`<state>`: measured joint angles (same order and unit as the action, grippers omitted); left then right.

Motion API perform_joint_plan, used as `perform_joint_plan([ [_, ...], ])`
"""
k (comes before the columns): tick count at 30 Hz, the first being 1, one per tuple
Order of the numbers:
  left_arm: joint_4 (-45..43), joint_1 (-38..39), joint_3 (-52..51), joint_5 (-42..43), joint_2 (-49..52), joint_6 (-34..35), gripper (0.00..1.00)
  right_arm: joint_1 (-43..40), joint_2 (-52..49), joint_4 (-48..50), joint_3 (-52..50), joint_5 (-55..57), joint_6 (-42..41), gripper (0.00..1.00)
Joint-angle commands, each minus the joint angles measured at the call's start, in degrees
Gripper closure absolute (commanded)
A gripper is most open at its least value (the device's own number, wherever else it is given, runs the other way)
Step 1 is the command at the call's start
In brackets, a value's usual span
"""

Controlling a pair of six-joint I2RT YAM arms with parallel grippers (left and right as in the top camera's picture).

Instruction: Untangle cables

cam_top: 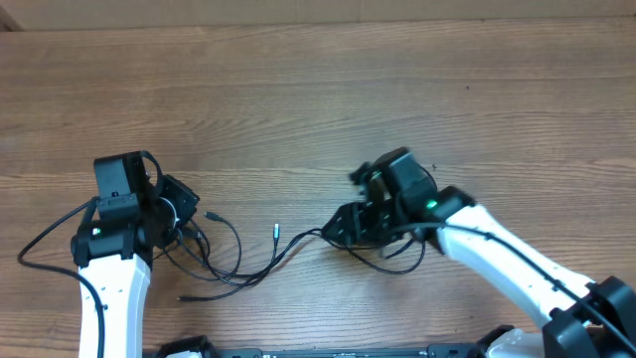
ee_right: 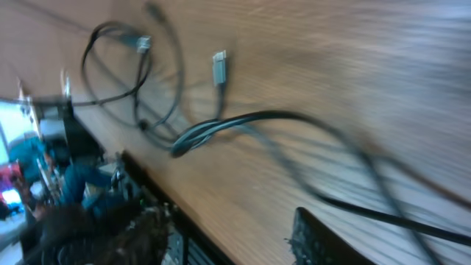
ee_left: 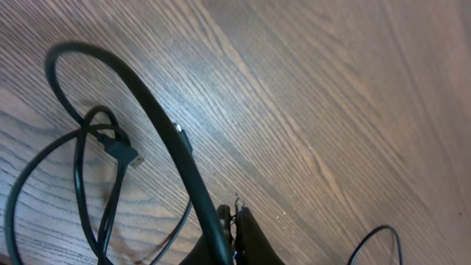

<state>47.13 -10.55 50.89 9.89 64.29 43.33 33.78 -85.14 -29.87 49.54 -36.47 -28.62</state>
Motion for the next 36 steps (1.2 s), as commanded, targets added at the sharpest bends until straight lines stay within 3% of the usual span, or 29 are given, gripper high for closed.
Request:
perform_joint_plan([
  [1, 0.02, -0.31, 0.68, 1.57, 1.66, -2.19, 0.96, 5.51, 0.15, 1.6, -0.2, 4.13, -4.37, 0.49],
  [6, 0.22, -0.31, 0.68, 1.79, 2.82, -3.06, 0.96, 11.21, 0.15, 3.69, -0.83, 20.39, -17.55, 0.49],
  [13, 0.22, -0.31, 0.68, 6.19, 2.82, -3.08, 0.96, 14.93, -0.92, 15.76, -2.23, 21.03, -20.68, 0.5],
  [21, 0.7, -0.31, 0.68, 8.41, 2.82, -3.1, 0.96, 17.88, -7.52, 18.27, -2.23, 20.94, -28.85, 0.6],
  [23, 0.85, -0.31, 0.68, 8.83, 2.82, -3.1, 0.96, 17.97, -9.18, 19.21, -2.23, 20.96, -28.83, 0.63],
  [28, 1.6, -0.31, 0.68, 9.62, 2.82, -3.19, 0.96, 17.86, -10.88, 24.11, -2.23, 20.63, -25.81, 0.94],
  [36, 4.52, -0.31, 0.68, 8.96, 2.82, -10.56, 0.96, 8.9, -3.13, 28.44, 0.83, 4.13, -4.44, 0.96],
])
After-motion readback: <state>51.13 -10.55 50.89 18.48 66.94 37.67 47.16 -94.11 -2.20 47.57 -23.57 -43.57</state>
